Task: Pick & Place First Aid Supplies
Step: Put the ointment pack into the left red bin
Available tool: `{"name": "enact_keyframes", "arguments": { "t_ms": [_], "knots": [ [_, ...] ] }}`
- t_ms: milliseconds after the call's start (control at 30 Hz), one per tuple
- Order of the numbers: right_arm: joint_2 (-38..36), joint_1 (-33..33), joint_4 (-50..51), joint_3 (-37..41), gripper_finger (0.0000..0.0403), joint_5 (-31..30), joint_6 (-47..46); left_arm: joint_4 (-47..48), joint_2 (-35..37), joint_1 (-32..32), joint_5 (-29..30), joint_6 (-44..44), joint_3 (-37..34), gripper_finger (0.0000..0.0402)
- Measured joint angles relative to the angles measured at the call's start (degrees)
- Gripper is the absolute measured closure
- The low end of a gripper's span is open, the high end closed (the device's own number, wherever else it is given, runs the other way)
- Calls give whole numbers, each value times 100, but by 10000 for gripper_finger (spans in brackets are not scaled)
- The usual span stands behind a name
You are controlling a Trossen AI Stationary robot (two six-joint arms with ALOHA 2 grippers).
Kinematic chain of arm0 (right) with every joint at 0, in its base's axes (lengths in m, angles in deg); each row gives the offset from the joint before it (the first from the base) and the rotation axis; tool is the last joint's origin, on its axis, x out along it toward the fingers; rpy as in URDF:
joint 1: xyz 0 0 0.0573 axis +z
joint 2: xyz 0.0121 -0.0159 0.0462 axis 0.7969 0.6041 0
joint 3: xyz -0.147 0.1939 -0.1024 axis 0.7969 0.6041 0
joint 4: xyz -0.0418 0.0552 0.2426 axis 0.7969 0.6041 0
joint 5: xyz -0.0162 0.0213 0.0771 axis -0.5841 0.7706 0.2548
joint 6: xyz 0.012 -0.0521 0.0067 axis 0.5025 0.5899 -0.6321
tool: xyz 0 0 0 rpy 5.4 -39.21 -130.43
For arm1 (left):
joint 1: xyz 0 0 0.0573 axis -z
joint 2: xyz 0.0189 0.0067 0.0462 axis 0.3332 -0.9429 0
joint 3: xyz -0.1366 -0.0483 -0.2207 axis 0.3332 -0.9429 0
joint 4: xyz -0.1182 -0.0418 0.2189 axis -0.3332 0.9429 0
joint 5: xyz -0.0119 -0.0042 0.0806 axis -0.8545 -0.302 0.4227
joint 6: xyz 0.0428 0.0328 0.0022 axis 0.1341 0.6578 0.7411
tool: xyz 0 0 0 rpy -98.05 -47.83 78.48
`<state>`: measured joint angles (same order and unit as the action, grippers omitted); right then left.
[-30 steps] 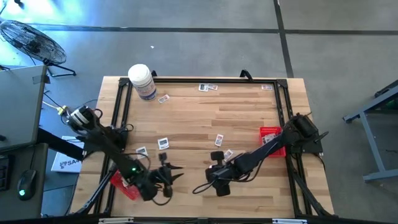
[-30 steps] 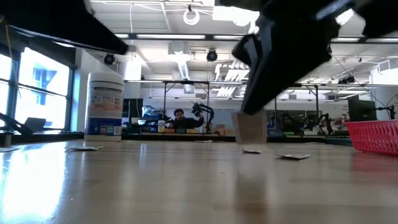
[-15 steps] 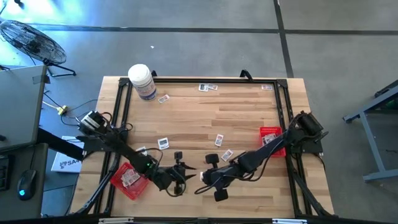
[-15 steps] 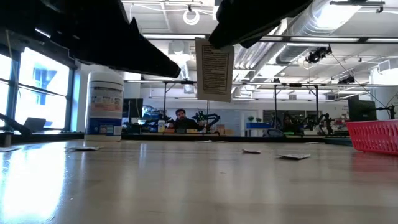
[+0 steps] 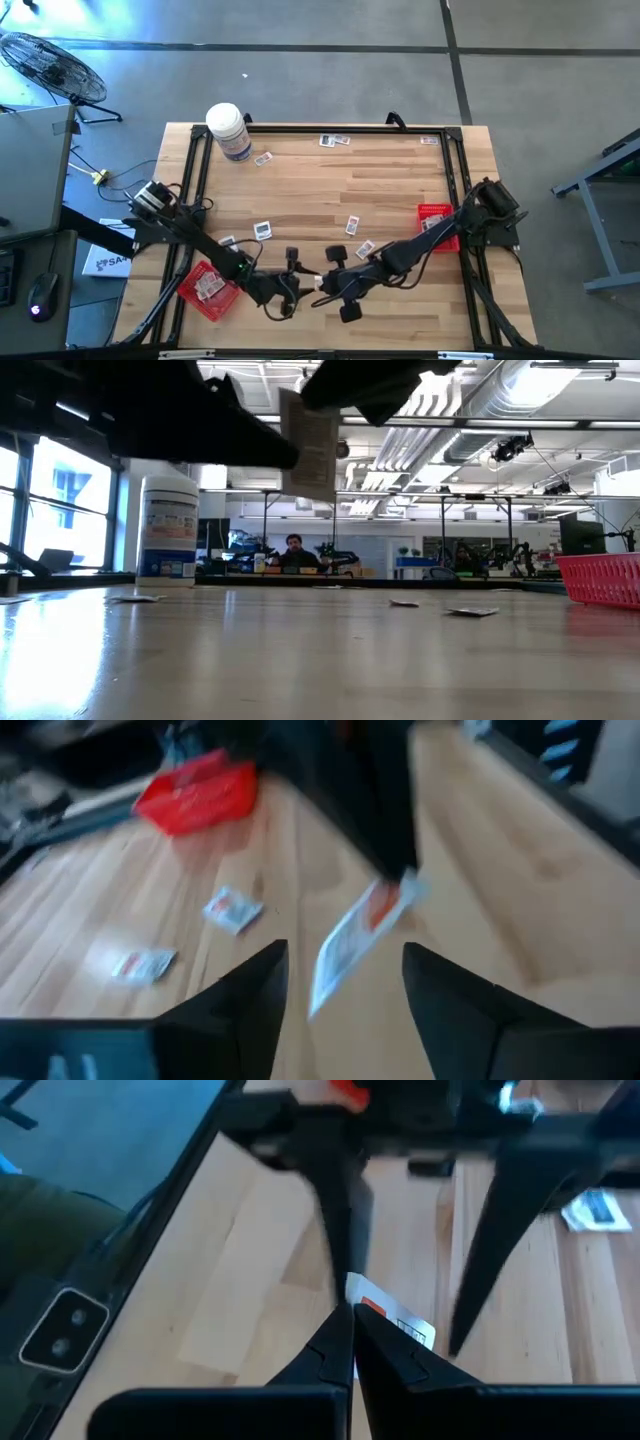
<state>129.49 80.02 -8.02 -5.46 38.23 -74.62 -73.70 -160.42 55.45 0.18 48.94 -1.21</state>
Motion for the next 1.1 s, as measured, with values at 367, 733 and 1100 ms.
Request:
{"name": "enact_keyframes", "arguments": {
  "t_ms": [367,733,1100],
  "knots": [
    [0,-60,-151,-2,401,30,84,-360,-214,-4,141,241,4,302],
    [-21,-14,-138,-2,382,-384,366,-314,-214,0,154,196,4,387],
    [-528,470,-200,-4,284,-2441,1112,1305,237,287,680,-265,239,400]
  ]
}}
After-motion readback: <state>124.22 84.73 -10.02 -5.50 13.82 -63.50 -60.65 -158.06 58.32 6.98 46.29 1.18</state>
